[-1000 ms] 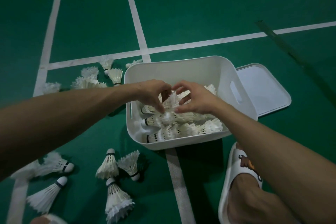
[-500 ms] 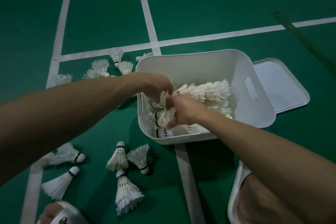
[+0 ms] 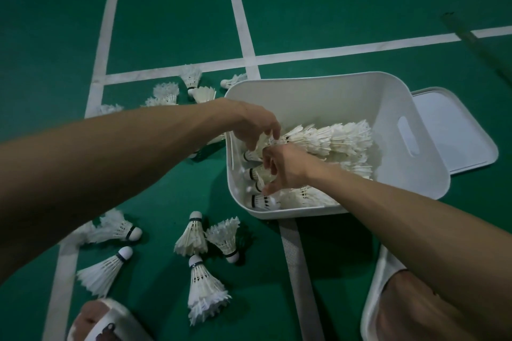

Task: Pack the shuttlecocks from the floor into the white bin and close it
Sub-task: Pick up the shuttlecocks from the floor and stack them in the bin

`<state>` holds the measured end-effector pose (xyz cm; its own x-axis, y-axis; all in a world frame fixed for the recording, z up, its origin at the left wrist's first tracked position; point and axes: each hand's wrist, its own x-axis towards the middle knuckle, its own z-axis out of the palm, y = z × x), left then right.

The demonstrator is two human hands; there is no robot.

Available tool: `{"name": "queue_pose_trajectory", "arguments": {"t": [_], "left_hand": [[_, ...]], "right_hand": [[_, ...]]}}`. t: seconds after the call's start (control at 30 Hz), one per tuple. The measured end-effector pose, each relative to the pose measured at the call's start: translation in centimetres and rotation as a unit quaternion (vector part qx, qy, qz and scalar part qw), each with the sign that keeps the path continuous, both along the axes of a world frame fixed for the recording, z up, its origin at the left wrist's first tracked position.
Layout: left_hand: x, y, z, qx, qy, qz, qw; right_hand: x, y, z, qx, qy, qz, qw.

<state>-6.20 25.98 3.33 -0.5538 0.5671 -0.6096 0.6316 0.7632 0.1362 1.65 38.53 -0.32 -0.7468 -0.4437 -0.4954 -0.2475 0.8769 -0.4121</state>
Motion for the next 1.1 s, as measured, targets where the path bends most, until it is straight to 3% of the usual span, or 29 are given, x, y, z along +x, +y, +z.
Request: {"name": "queue_pose_trajectory", "arguments": {"t": [0.2, 0.4, 0.47, 0.53, 0.7, 0.8, 0.93, 1.1], "left_hand": [[-0.1, 0.0, -0.2, 0.003, -0.010, 0.002, 1.000], [-0.1, -0.2, -0.1, 0.010, -0.011, 0.007, 1.000], [0.0, -0.2, 0.0, 0.009, -0.009, 0.006, 1.000], [0.1, -0.1, 0.0, 0.004, -0.008, 0.001, 1.000], [0.2, -0.1, 0.1, 0.002, -0.010, -0.013, 1.000], [0.4, -0.6, 0.9, 0.027, 0.006, -0.014, 1.000], [1.6, -2.2, 3.2, 0.137, 0.069, 0.038, 0.987], [5.2, -7.3, 5.2, 0.303, 0.153, 0.201, 0.919]], "right_hand": [[0.4, -0.1, -0.3, 0.014, -0.081, -0.006, 0.997], [0.2, 0.2, 0.0, -0.079, -0.116, -0.108, 0.984], [0.4, 0.1, -0.1, -0.109, -0.174, -0.129, 0.970], [0.8, -0.1, -0.4, -0.127, -0.242, -0.130, 0.953], [0.4, 0.6, -0.3, -0.140, -0.284, -0.127, 0.940], [-0.1, 1.4, 1.7, -0.102, -0.241, -0.104, 0.959], [-0.1, 1.8, 4.9, -0.095, -0.123, -0.093, 0.983], [2.5, -2.2, 9.8, -0.241, -0.013, -0.135, 0.961]]}}
